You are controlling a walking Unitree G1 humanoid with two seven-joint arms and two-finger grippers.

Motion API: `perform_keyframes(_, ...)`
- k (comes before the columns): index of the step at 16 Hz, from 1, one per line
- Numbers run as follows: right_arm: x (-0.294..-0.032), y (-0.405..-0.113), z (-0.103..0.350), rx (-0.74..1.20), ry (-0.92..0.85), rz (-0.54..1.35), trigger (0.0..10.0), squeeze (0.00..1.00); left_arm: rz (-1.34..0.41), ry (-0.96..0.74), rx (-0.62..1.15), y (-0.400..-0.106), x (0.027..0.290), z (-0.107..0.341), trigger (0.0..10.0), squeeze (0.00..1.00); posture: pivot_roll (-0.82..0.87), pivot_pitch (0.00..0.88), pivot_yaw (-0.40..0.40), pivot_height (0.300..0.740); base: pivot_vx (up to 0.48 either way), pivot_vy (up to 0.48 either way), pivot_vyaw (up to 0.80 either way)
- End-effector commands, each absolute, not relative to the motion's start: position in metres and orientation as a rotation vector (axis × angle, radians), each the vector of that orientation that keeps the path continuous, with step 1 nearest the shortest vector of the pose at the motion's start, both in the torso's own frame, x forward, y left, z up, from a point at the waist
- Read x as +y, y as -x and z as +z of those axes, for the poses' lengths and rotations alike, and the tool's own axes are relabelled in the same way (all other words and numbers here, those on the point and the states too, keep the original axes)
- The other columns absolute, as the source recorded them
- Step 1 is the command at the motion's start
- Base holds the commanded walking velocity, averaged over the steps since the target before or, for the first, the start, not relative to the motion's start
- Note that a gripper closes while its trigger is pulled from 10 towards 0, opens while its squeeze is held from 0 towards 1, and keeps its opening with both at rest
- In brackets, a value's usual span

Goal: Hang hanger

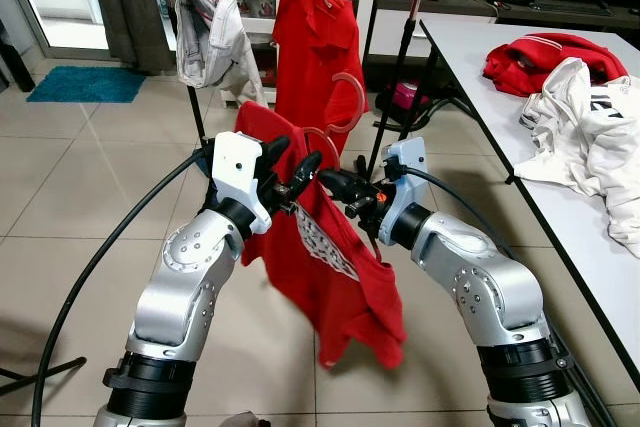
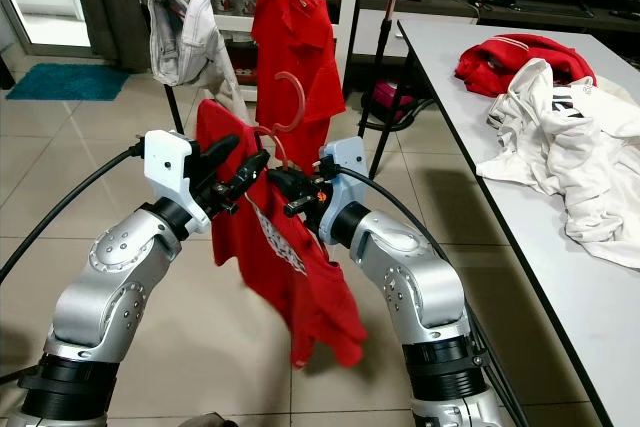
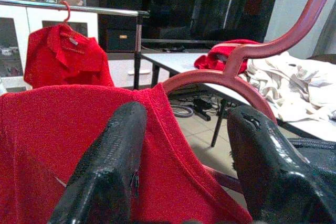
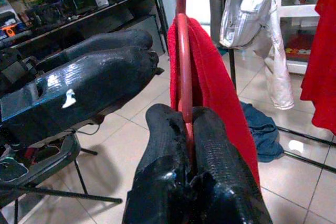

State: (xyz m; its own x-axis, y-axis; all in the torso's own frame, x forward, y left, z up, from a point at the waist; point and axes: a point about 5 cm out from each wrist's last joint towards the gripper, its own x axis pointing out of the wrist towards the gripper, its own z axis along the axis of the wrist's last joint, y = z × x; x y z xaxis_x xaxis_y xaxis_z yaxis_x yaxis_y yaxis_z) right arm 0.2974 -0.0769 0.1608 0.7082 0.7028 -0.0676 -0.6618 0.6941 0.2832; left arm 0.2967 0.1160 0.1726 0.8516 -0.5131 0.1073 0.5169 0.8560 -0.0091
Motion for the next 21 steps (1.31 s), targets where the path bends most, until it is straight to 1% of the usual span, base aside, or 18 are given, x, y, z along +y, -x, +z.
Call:
perform_keyframes(1, -0.075, -0.298, 0.174, 0.114, -0.25, 0.792, 10.0, 0.0, -0.543, 0.028, -0.105, -0.298, 0.115, 0.174, 10.0, 0.0, -0.1, 0.0, -0.042, 0.727, 0.0, 0.0, 0.0)
perform_keyframes(9, -0.075, -0.297, 0.175, 0.11, -0.254, 0.802, 10.0, 0.0, -0.54, 0.023, -0.104, -0.3, 0.115, 0.174, 10.0, 0.0, -0.1, 0.0, -0.042, 0.727, 0.0, 0.0, 0.0)
perform_keyframes(10, -0.07, -0.293, 0.18, 0.084, -0.263, 0.859, 10.0, 0.0, -0.533, 0.0, -0.025, -0.311, 0.117, 0.167, 10.0, 0.0, -0.1, 0.0, -0.04, 0.727, 0.0, 0.0, 0.0)
perform_keyframes(13, -0.069, -0.291, 0.182, 0.073, -0.265, 0.881, 10.0, 0.0, -0.53, -0.005, 0.012, -0.316, 0.118, 0.163, 10.0, 0.0, -0.11, 0.0, -0.039, 0.727, 0.0, 0.0, 0.0)
perform_keyframes(14, -0.069, -0.291, 0.182, 0.073, -0.265, 0.882, 10.0, 0.0, -0.534, -0.003, 0.014, -0.316, 0.118, 0.163, 10.0, 1.0, -0.11, 0.0, -0.039, 0.727, 0.0, 0.0, 0.0)
perform_keyframes(15, -0.069, -0.291, 0.182, 0.072, -0.265, 0.883, 10.0, 0.0, -0.534, -0.004, 0.014, -0.316, 0.118, 0.163, 10.0, 1.0, -0.1, 0.0, -0.038, 0.727, 0.0, 0.0, 0.0)
perform_keyframes(16, -0.068, -0.291, 0.183, 0.071, -0.265, 0.883, 10.0, 0.0, -0.533, -0.013, 0.016, -0.316, 0.117, 0.163, 10.0, 0.62, -0.1, 0.0, -0.038, 0.727, 0.0, 0.0, 0.0)
perform_keyframes(17, -0.068, -0.291, 0.183, 0.069, -0.266, 0.885, 10.0, 0.0, -0.545, -0.021, 0.014, -0.316, 0.117, 0.163, 10.0, 0.0, -0.1, 0.0, -0.038, 0.727, 0.0, 0.0, 0.0)
perform_keyframes(19, -0.068, -0.29, 0.183, 0.068, -0.266, 0.888, 10.0, 0.0, -0.575, -0.035, 0.007, -0.314, 0.113, 0.164, 10.0, 0.0, -0.1, 0.0, -0.038, 0.727, 0.0, 0.0, 0.0)
perform_keyframes(21, -0.069, -0.29, 0.183, 0.069, -0.268, 0.889, 10.0, 0.0, -0.578, -0.083, -0.002, -0.314, 0.112, 0.164, 10.0, 0.0, -0.11, 0.0, -0.039, 0.727, 0.0, 0.0, 0.0)
